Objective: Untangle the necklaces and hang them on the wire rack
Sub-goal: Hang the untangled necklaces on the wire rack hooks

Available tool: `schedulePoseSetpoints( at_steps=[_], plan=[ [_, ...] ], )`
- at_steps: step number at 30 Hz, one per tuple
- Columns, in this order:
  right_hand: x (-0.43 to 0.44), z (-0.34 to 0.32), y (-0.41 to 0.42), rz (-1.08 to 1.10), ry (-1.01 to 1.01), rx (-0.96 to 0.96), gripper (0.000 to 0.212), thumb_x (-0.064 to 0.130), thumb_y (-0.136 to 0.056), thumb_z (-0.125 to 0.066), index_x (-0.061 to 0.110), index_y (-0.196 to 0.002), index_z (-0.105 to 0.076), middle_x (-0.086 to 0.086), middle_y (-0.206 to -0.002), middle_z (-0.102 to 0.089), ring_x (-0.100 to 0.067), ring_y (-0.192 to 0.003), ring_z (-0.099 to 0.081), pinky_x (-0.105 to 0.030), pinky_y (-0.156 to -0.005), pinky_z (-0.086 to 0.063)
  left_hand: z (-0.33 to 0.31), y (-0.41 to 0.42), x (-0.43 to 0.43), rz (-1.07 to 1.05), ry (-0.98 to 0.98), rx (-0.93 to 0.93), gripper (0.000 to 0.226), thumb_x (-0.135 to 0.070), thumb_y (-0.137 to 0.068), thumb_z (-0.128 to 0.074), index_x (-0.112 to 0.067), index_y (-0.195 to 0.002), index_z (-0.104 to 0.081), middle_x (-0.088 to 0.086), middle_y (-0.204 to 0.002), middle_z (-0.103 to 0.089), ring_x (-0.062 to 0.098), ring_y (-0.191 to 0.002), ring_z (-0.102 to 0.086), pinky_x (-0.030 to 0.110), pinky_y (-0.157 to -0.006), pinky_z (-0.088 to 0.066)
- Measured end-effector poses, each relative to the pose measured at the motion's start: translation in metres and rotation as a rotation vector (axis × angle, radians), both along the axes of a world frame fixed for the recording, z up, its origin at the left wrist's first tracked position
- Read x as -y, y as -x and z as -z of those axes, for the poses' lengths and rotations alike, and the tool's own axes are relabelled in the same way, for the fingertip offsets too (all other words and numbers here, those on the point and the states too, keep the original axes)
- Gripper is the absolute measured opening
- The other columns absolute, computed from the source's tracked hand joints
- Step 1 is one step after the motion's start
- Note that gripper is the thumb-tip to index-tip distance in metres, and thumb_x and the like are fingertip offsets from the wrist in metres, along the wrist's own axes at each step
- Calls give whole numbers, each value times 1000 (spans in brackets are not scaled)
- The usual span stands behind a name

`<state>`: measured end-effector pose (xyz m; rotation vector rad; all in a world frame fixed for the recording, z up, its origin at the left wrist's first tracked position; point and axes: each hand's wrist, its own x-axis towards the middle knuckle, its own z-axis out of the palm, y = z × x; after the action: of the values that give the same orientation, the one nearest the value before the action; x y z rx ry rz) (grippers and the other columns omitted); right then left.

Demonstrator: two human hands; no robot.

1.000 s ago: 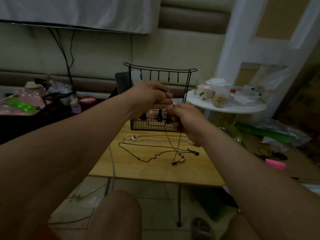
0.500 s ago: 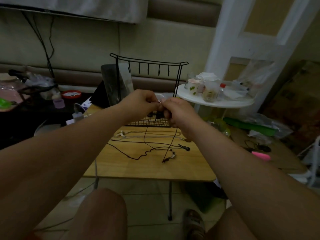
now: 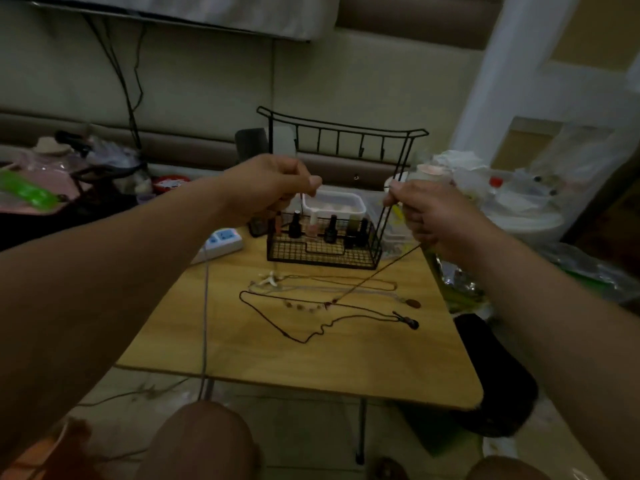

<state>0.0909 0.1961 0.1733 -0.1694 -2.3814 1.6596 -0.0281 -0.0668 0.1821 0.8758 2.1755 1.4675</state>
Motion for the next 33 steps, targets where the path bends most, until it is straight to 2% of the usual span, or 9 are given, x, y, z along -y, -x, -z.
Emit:
schedulePoseSetpoints(
  at_steps=[3, 6, 12, 15, 17, 21, 24, 27, 33],
  plan=[
    [-17, -17, 21, 22, -9, -28, 31, 35, -107, -54, 9, -100, -70, 8, -52, -28, -9, -43, -23, -23, -42, -19, -17, 24, 4, -130, 61, -163, 20, -37, -103, -61, -19, -104, -69, -1, -76, -60, 7, -57, -52, 26, -53, -43],
    [-30, -30, 43, 81, -46, -59, 32, 34, -106, -57, 7, -99, -71, 8, -52, -30, -8, -43, -25, -22, -41, -22, -31, 47, 5, -231, -8, -178, 16, -33, -104, -61, -19, -102, -68, -3, -78, -61, 5, -60, -57, 25, -56, -45],
    [-43, -43, 85, 200, -178, -118, 26, 32, -104, -60, 18, -90, -76, 18, -56, -52, -9, -60, -42, -26, -56, -34, -41, 85, -4, -365, 38, -353, 15, -30, -104, -62, -16, -106, -68, 0, -85, -60, 11, -71, -53, 29, -65, -44],
    [-42, -39, 100, 269, -244, -178, 24, 34, -104, -59, 21, -94, -77, 16, -76, -64, -3, -73, -54, -26, -71, -43, -34, 96, -12, -447, 22, -418, 14, -33, -103, -64, -20, -105, -69, 0, -86, -62, 10, -70, -55, 25, -61, -43],
    [-44, -31, 109, 328, -315, -209, 24, 38, -103, -59, 24, -94, -78, 7, -93, -71, -12, -91, -61, -31, -87, -45, -25, 100, -17, -499, 14, -476, 14, -34, -102, -65, -20, -104, -69, -2, -82, -62, 10, -68, -56, 29, -62, -45],
    [-43, -14, 116, 398, -414, -256, 29, 36, -103, -58, 14, -94, -75, -3, -81, -64, -19, -79, -56, -32, -71, -41, -3, 105, -25, -578, 74, -626, 13, -38, -101, -64, -27, -93, -67, -8, -74, -64, 12, -70, -62, 29, -62, -45],
    [-44, -1, 114, 427, -453, -241, 30, 36, -104, -58, 13, -96, -75, -5, -85, -66, -18, -77, -54, -15, -62, -38, 11, 103, -29, -573, 94, -658, 16, -38, -102, -63, -28, -90, -65, -8, -74, -63, 9, -68, -61, 29, -59, -46],
    [-48, 13, 116, 368, -395, -228, 30, 36, -105, -57, 15, -95, -76, 0, -77, -65, -18, -74, -58, -27, -65, -39, 20, 104, -29, -545, 81, -623, 15, -37, -103, -62, -25, -95, -67, -6, -77, -64, 10, -69, -62, 30, -62, -49],
    [-48, 29, 120, 313, -366, -195, 27, 29, -107, -52, 16, -103, -75, 5, -90, -66, -13, -85, -59, -28, -72, -39, 34, 107, -35, -520, 60, -539, 13, -29, -105, -59, -23, -103, -69, -5, -86, -66, 11, -76, -62, 30, -66, -50]
  ],
)
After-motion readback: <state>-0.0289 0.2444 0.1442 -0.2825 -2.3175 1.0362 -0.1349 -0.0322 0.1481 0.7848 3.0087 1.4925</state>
